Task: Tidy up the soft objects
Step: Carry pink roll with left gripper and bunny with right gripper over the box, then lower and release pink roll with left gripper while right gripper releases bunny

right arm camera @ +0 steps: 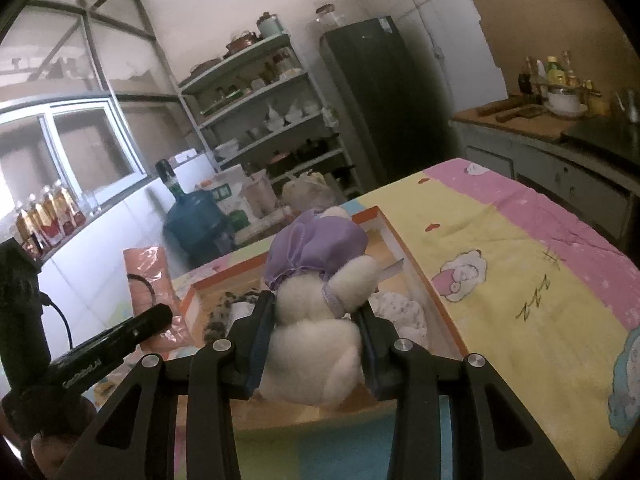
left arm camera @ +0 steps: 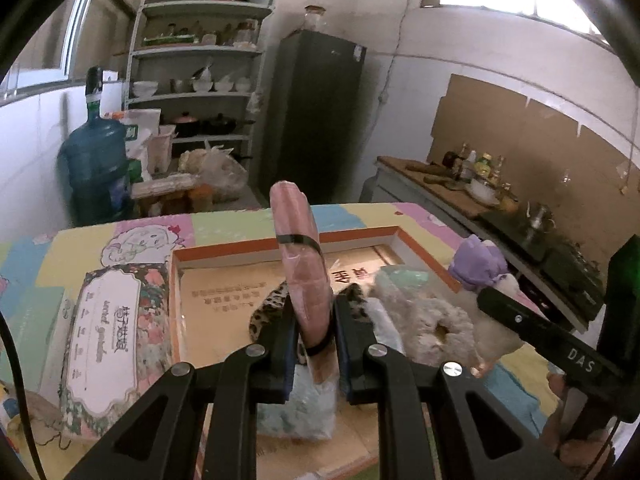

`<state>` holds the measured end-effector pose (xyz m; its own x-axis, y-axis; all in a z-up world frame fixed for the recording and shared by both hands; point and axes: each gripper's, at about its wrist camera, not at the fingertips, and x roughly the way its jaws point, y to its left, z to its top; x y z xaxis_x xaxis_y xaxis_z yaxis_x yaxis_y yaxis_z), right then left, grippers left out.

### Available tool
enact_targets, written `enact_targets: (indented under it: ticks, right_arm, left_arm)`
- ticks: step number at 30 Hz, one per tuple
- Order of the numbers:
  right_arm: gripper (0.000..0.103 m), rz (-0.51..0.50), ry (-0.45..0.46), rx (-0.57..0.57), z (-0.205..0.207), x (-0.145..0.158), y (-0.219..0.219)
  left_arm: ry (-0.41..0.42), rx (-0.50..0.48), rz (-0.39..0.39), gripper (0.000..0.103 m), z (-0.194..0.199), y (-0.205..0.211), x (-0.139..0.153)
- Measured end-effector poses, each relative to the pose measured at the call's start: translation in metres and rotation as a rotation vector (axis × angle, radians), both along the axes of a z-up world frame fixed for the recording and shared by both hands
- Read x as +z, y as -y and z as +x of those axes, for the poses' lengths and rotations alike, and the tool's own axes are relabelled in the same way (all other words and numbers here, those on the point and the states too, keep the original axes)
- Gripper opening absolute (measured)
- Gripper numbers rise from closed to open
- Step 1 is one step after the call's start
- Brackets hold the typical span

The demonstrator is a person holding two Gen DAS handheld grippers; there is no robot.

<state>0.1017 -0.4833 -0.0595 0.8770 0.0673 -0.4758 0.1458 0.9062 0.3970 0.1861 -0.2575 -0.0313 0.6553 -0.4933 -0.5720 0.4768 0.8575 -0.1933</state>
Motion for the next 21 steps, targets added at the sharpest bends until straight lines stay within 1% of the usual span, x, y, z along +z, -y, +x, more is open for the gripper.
enact_targets:
  ticks: [6,13,18,21]
  right_arm:
    - [0.04,0.002,-0.025,0.015,0.015,-0.007,0.003]
    - [0.041,0.016,-0.082,0.027,0.029,-0.022,0.007]
    - [0.042,0.017,-0.102,0.045,0.035,-0.027,0.006]
    - [0.042,0.019,-0.111,0.048,0.037,-0.029,0.007]
  left_arm:
    - [-0.044,0.015,0.023,0.018,0.018,0.003,-0.012]
    - [-0.105,0.009,0.042,0.018,0.034,0.01,-0.03]
    - [-0.151,0.012,0.034,0.018,0.042,0.012,-0.04]
    - [-0.175,0.012,0.019,0.023,0.044,0.011,-0.043]
